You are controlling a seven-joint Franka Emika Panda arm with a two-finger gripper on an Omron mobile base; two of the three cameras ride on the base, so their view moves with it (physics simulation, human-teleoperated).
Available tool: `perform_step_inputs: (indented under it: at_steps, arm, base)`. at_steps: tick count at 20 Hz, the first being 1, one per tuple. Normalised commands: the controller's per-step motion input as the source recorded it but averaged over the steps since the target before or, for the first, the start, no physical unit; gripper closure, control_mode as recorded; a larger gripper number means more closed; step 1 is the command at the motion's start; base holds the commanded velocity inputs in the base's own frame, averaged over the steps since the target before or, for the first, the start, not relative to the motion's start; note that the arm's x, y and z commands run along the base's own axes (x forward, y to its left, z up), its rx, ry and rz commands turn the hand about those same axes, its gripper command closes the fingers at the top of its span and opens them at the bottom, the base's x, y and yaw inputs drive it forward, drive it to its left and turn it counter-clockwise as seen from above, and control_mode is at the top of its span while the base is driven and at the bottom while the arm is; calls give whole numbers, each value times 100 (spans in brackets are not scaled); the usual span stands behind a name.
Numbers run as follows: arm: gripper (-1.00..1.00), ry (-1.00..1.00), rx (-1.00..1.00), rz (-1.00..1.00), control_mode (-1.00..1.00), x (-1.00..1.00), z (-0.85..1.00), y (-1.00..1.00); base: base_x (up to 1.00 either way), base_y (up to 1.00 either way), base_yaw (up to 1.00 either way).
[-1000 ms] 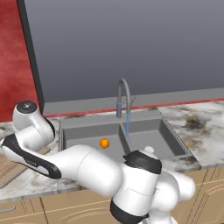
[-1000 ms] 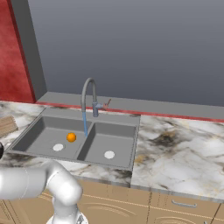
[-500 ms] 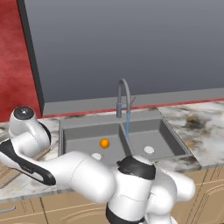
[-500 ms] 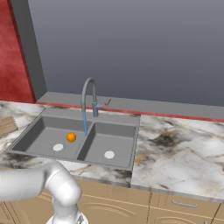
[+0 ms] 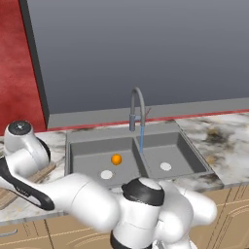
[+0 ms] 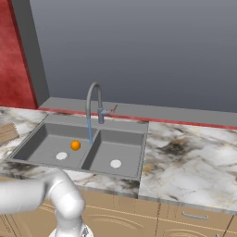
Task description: Pick the peach, orange from the sink and place them on the cutting board to airdry. Then turn off the sink faucet.
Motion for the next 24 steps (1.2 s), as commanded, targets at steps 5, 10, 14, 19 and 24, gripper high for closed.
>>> perform_step_inputs:
  at_steps: [5, 10, 14, 19, 24]
  arm:
    - [100, 0, 0, 0, -100, -2, -29, 12]
    - [100, 1, 0, 0, -100, 0, -34, 10]
    - [100, 0, 2, 0, -100, 0, -8, 9]
    - [100, 0, 4, 0, -100, -3, 0, 20]
    - [100, 2, 2, 0, -100, -1, -9, 16]
  base:
    - [0, 0, 0]
    - [0, 0, 0]
    - [0, 0, 0]
    - [0, 0, 0]
    - [0, 0, 0]
